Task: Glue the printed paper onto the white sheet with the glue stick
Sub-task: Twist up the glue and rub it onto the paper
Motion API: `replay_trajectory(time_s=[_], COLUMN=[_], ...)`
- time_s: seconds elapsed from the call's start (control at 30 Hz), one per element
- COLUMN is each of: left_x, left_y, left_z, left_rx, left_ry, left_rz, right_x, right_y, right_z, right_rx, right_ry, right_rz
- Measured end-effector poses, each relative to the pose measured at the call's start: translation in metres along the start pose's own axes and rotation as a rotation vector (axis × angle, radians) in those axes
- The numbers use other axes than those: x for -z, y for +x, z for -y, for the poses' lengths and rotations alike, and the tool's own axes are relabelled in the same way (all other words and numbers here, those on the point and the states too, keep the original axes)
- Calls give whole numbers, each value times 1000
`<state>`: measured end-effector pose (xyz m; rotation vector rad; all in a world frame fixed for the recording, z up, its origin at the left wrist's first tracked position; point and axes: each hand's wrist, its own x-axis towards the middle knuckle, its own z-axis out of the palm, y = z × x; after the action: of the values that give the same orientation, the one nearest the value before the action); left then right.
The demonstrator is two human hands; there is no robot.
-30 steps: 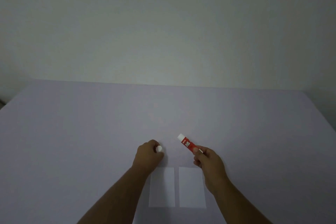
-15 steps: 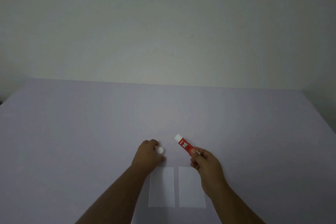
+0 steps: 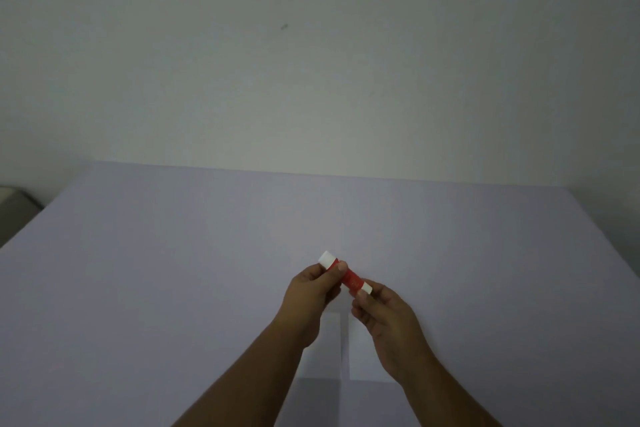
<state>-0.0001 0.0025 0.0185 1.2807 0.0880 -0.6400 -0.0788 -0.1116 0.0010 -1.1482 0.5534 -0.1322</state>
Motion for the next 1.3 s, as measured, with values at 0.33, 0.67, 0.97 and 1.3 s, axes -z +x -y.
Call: replay_trajectory(time_s=[0.33, 0.67, 0.97, 1.3], left_x=[0, -1, -4, -3], left_y=[-27, -35, -37, -38], left_z=[-12, -15, -18, -18], left_rx=[-84, -85, -63, -48], left_ry=[131, 168, 170, 149], left_rz=[77, 93, 107, 111], right_x=[-4, -6, -10, -11], right_y=[-22, -31, -42, -46], right_z=[6, 11, 20, 20], right_rx=[-219, -283, -323, -303], right_ry=[56, 46, 25, 33], right_rz=[-58, -53, -33, -32])
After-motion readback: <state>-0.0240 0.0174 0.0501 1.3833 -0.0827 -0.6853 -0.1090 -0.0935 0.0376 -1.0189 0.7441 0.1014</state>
